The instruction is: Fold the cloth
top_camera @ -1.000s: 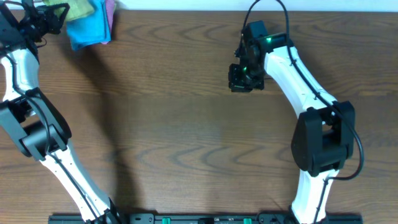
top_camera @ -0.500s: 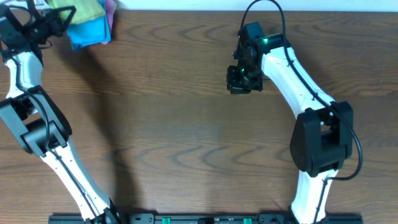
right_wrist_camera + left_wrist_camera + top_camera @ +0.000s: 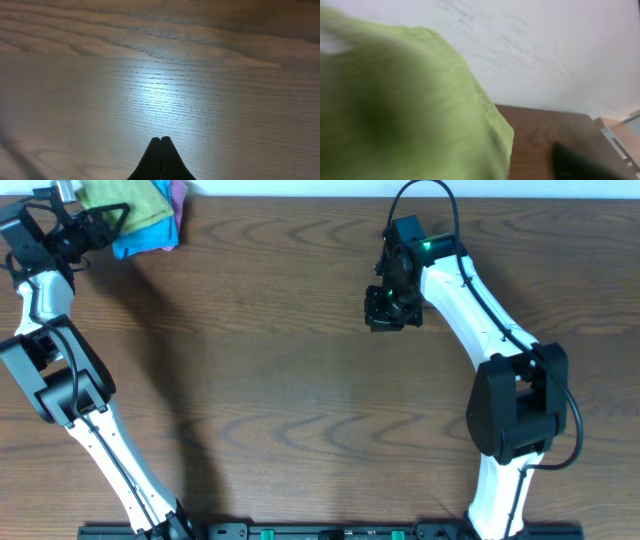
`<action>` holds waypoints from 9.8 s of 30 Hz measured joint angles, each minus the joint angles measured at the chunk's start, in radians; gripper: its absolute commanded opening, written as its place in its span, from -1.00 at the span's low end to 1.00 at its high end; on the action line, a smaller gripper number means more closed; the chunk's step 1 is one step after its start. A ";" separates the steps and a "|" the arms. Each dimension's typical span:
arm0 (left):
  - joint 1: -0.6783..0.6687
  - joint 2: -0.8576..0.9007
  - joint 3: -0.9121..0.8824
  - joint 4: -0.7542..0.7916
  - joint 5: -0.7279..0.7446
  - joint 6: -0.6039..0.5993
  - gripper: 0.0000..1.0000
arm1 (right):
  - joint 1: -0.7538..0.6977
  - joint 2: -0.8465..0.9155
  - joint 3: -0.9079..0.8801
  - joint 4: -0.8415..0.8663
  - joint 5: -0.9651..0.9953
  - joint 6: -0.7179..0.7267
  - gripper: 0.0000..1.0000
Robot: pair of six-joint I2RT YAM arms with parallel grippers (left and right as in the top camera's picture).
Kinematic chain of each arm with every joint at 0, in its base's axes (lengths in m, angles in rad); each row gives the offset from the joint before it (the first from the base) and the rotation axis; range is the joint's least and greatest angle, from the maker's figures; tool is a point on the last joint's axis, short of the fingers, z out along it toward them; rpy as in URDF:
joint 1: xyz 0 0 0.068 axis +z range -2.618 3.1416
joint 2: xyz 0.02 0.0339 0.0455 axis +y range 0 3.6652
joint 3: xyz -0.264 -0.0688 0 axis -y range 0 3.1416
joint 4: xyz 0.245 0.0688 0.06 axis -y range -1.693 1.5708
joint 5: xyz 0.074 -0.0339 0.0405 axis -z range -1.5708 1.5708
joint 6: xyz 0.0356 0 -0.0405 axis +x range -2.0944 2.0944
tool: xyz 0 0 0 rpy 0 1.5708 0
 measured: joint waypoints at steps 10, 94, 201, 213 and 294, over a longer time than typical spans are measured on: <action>0.018 0.000 0.007 0.023 -0.062 -0.035 0.91 | 0.007 0.000 0.000 0.000 0.000 0.000 -0.97; 0.014 0.000 0.080 0.021 -0.361 -0.172 0.91 | 0.036 0.000 0.000 0.042 0.000 0.019 -0.98; -0.100 0.000 0.278 -0.404 -0.797 0.102 0.16 | 0.187 0.223 0.105 0.983 -0.466 0.185 -0.97; -0.118 -0.067 0.278 -0.663 -0.620 0.077 -0.88 | 0.133 0.217 0.200 0.726 -0.519 0.157 -0.63; -0.690 -1.721 -0.431 -1.589 -1.228 0.253 0.91 | 0.010 -1.476 -0.435 -0.243 0.291 -0.234 0.98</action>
